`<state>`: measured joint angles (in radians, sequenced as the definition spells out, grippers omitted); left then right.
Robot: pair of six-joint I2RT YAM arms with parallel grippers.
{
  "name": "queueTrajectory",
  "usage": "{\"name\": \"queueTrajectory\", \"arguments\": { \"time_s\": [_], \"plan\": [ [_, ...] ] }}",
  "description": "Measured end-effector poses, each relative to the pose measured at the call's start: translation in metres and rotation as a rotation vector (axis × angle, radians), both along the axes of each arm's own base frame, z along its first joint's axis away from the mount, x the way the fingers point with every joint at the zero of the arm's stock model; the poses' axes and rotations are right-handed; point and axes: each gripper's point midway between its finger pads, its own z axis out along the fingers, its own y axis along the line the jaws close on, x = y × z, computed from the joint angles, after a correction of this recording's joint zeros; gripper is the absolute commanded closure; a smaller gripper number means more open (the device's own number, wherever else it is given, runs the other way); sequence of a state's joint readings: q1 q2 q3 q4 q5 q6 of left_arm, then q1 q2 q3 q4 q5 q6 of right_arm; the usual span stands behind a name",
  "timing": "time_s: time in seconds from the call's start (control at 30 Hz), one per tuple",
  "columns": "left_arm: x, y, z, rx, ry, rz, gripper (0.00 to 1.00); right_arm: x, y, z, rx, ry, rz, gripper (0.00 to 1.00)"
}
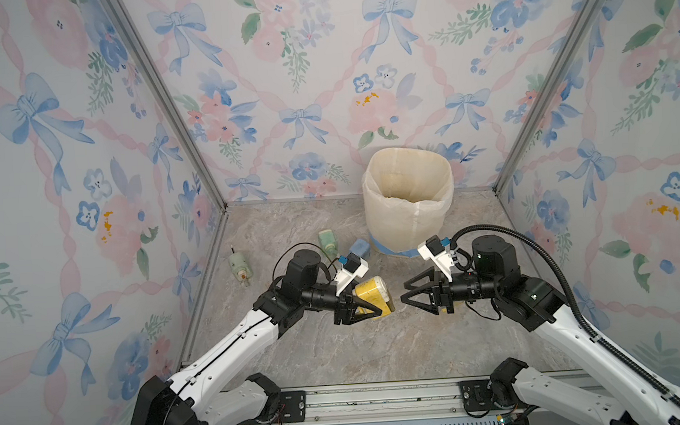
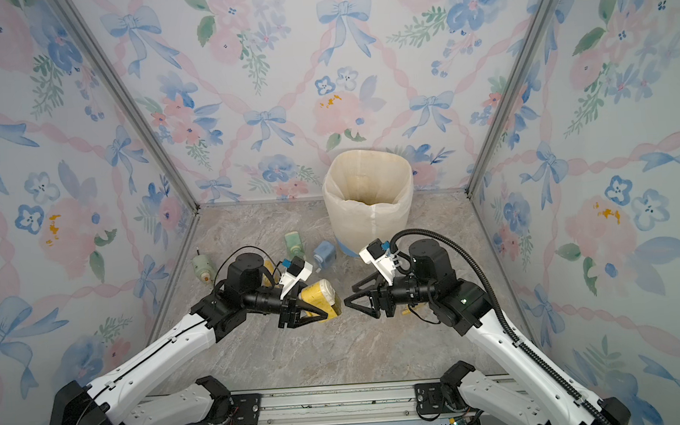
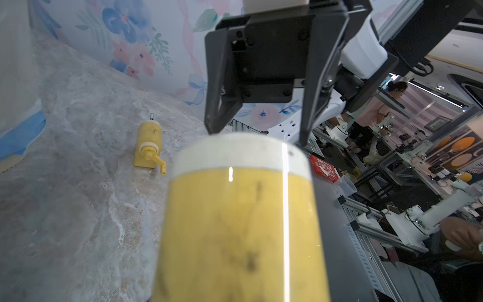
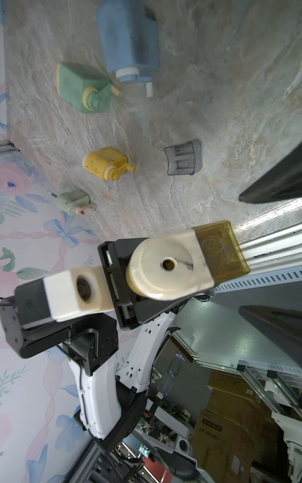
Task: Take out the pencil sharpener tray and clean the shavings
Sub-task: Open the container of the pencil sharpener.
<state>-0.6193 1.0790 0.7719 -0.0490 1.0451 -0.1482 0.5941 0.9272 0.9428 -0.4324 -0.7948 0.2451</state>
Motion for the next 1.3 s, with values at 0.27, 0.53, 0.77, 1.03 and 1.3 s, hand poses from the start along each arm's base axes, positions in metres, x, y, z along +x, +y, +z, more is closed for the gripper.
{"name": "queueTrajectory", "arguments": {
  "time_s": [0.27,0.53,0.77,1.03,1.3],
  "plan": [
    [-0.012,0.002,0.001,-0.018,0.027,-0.069,1.0,-0.011,0.023,-0.015,-0.065,0.049,0.098,0.31],
    [-0.016,0.002,0.004,-0.033,0.027,-0.096,1.0,-0.019,0.032,-0.008,-0.059,0.024,0.14,0.33],
    [-0.016,0.003,0.004,-0.035,0.029,-0.098,1.0,-0.021,0.036,-0.012,-0.069,0.032,0.155,0.43],
    [-0.014,0.005,0.005,-0.037,0.038,-0.094,1.0,-0.02,0.035,-0.009,-0.069,-0.012,0.157,0.54],
    [-0.011,0.003,0.01,-0.051,0.02,-0.086,1.0,-0.014,0.023,0.001,-0.045,-0.044,0.123,0.54]
  ]
}}
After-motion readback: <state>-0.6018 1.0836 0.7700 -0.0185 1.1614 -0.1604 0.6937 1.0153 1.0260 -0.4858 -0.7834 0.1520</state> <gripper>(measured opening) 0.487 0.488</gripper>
